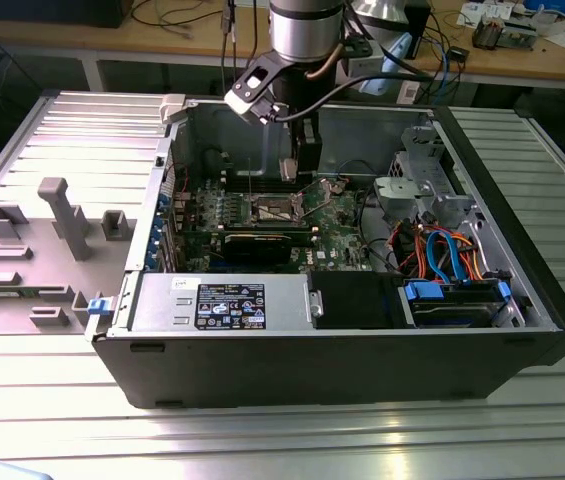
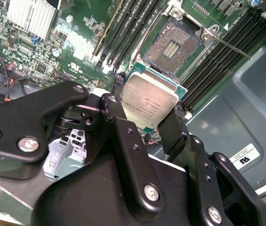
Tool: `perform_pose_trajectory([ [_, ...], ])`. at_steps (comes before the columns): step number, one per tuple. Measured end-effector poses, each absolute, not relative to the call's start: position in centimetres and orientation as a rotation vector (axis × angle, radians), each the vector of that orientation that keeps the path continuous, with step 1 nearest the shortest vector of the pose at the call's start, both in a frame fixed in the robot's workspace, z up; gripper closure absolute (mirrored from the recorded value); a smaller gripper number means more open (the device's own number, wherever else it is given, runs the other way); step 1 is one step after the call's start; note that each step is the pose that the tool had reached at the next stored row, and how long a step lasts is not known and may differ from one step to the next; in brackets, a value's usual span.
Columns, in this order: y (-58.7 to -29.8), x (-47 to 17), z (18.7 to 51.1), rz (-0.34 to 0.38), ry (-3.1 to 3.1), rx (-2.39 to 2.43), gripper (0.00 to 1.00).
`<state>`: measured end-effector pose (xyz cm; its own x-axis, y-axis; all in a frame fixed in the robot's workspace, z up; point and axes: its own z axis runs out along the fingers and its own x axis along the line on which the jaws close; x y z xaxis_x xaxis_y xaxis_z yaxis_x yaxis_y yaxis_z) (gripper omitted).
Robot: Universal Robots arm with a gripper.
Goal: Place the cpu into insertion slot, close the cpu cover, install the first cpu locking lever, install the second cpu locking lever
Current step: 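Place the cpu into insertion slot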
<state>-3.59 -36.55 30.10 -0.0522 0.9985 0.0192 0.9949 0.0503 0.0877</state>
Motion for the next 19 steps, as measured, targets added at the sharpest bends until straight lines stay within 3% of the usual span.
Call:
perform_pose_trajectory([
  [19,-36.68,-3.63,29.60,0.119,2.243,2.130,0.45],
])
